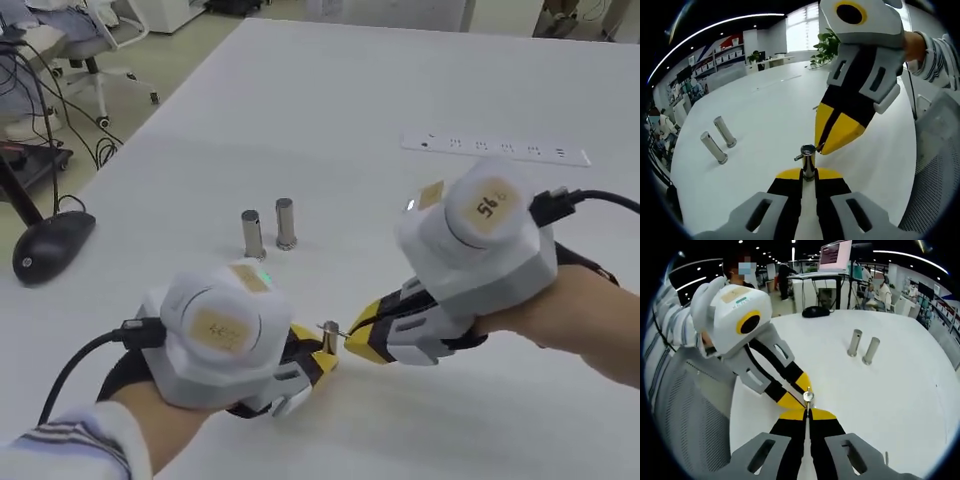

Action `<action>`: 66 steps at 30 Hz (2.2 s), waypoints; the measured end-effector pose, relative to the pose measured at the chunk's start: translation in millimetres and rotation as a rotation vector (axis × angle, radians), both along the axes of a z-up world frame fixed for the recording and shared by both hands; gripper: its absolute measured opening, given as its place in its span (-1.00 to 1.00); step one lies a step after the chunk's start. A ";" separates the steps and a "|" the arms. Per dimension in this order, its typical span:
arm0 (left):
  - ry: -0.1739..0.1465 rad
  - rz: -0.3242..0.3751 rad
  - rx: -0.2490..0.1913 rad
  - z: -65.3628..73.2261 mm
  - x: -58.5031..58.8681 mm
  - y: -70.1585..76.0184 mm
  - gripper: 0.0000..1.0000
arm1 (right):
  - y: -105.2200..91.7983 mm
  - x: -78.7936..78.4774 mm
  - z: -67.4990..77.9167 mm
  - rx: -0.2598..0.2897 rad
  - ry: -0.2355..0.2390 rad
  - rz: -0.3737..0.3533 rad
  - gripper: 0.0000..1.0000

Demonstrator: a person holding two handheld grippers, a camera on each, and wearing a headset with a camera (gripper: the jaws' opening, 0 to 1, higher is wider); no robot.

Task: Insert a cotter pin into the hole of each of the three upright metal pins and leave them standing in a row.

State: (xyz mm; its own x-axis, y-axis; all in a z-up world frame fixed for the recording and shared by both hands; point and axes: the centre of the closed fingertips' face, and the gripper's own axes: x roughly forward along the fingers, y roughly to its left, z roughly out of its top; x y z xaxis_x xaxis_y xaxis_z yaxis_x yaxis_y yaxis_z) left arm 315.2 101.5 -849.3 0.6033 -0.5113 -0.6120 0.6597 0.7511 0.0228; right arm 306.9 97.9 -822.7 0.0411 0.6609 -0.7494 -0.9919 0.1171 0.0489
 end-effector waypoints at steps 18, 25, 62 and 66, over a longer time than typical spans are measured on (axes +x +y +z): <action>0.019 0.008 -0.012 0.0 0.3 2.2 -0.85 | 1.9 -2.3 -1.5 -0.001 -0.006 0.021 -0.75; 0.021 0.019 -0.015 0.1 0.6 3.4 -0.85 | -6.2 -1.6 0.5 0.002 -0.015 0.010 -0.79; 0.036 0.030 -0.005 -0.9 -1.3 9.6 -0.83 | 1.1 2.5 4.2 0.075 0.001 -0.031 -0.79; 0.038 0.028 -0.006 -1.4 -1.9 12.5 -0.71 | 2.8 1.0 4.7 0.090 0.009 -0.034 -0.76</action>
